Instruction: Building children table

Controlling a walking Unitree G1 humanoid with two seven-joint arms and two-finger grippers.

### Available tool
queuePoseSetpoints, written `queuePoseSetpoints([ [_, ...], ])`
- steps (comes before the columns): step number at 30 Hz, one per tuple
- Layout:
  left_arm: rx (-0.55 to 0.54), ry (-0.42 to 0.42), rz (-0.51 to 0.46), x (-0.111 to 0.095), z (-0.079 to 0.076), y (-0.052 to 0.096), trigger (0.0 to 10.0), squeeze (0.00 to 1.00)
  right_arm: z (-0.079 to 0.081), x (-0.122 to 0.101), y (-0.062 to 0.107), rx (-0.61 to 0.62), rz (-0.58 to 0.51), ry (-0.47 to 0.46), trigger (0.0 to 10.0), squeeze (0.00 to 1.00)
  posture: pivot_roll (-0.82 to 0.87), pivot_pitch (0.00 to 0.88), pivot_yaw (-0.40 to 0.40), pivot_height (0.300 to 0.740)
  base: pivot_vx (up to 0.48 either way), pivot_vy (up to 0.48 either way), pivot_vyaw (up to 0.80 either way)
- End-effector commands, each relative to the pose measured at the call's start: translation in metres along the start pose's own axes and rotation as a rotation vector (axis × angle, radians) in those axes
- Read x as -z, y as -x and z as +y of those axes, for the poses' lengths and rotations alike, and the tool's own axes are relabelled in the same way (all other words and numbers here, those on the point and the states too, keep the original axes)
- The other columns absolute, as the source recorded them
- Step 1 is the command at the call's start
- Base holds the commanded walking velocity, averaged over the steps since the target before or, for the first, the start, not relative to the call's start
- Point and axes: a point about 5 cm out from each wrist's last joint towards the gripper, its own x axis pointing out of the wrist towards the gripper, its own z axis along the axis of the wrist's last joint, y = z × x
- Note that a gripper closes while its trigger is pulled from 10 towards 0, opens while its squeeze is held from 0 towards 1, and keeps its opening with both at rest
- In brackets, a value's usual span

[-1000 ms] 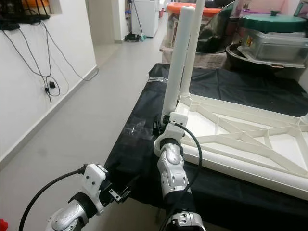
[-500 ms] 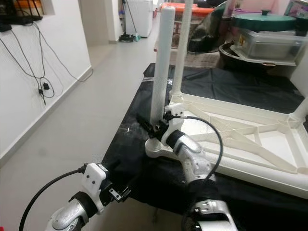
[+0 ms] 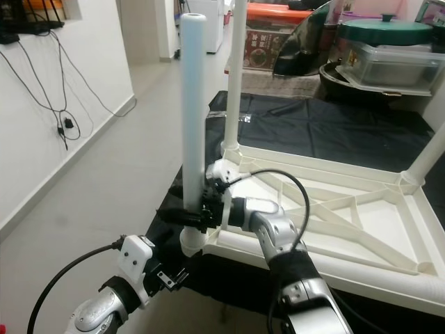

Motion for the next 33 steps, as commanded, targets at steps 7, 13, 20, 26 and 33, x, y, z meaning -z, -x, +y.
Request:
queuePoseSetpoints([
  [7, -0.007, 0.005, 0.024, 0.005, 0.000, 0.002, 10.0, 0.00, -0.007, 0.000, -0.003, 0.152, -0.029, 0.025, 0.0, 0.00, 0.06, 0.000, -0.044, 0.740, 0.000, 0.000, 0.00],
  [13, -0.004, 0.009, 0.026, 0.005, -0.001, 0.002, 10.0, 0.00, -0.019, 0.003, 0.002, 0.465, -0.084, 0.029, 0.0, 0.00, 0.05, 0.000, -0.039, 0.740, 0.000, 0.000, 0.00],
  [20, 0.003, 0.013, 0.029, 0.006, -0.001, 0.002, 10.0, 0.00, -0.034, 0.012, 0.021, 1.033, -0.113, 0.010, 0.0, 0.00, 0.04, 0.000, -0.033, 0.740, 0.000, 0.000, 0.00],
  [26, 0.010, 0.012, 0.033, 0.007, -0.002, 0.002, 10.0, 0.00, -0.021, 0.020, 0.035, 1.617, -0.214, -0.078, 0.0, 0.00, 0.05, 0.000, -0.038, 0.740, 0.000, 0.000, 0.00],
  [33, 0.008, 0.013, 0.031, 0.007, -0.002, 0.002, 10.0, 0.00, -0.018, 0.019, 0.026, 1.705, -0.260, -0.136, 0.0, 0.00, 0.06, 0.000, -0.048, 0.740, 0.000, 0.000, 0.00],
])
